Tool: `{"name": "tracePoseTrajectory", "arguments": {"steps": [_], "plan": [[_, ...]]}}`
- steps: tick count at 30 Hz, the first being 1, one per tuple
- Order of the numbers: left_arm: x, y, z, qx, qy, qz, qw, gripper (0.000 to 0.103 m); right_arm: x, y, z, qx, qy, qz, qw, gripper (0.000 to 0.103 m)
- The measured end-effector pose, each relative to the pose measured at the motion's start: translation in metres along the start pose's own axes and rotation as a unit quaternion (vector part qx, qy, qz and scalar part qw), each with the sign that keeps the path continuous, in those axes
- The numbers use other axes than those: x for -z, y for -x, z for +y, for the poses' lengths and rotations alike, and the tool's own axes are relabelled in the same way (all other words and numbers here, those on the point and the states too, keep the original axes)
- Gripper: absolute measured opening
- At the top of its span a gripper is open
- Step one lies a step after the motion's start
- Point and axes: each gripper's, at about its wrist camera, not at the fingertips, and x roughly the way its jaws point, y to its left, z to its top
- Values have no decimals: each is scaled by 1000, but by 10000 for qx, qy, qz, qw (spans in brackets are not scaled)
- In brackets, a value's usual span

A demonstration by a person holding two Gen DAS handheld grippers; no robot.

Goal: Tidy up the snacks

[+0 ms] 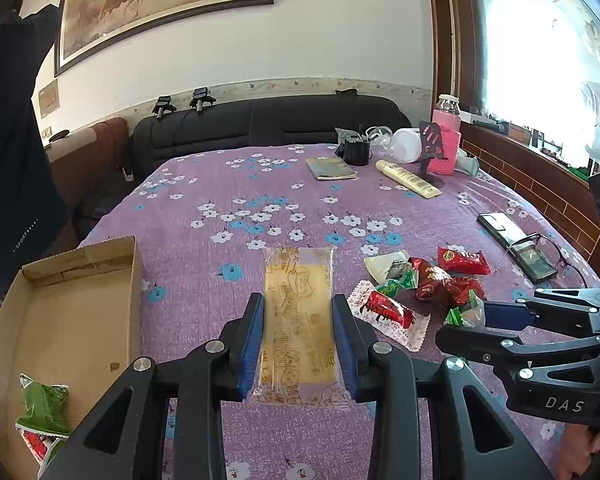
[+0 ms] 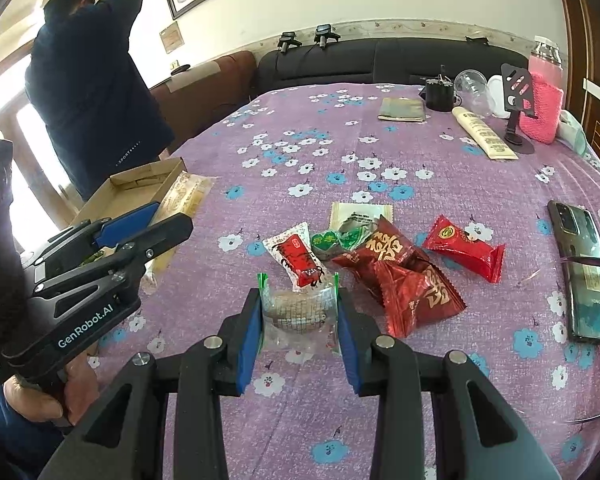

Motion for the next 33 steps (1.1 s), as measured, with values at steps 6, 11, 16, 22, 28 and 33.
{"name": "tracePoseTrajectory", "arguments": {"steps": [6, 11, 16, 22, 28, 33], "plan": [[0, 0, -1, -6, -14, -4, 10000, 35, 0, -1, -1, 5, -5, 13, 10000, 34], [-1, 1, -1, -9, -38, -31, 10000, 35, 0, -2, -1, 42, 3, 12, 10000, 34], [-1, -1, -1, -36, -51, -32, 10000, 35, 0, -5, -2, 83, 5, 27, 10000, 34], [-1, -2, -2, -30, -59, -54, 10000, 35, -1, -6, -2, 81, -15, 34, 10000, 34], [-1, -1, -3, 6, -112, -74, 9999, 35, -2, -4, -1, 122, 13, -25, 9999, 34], [-1, -1, -3, 21, -112, -56, 9999, 35, -3, -3, -4, 122, -57, -24, 9999, 34]]}}
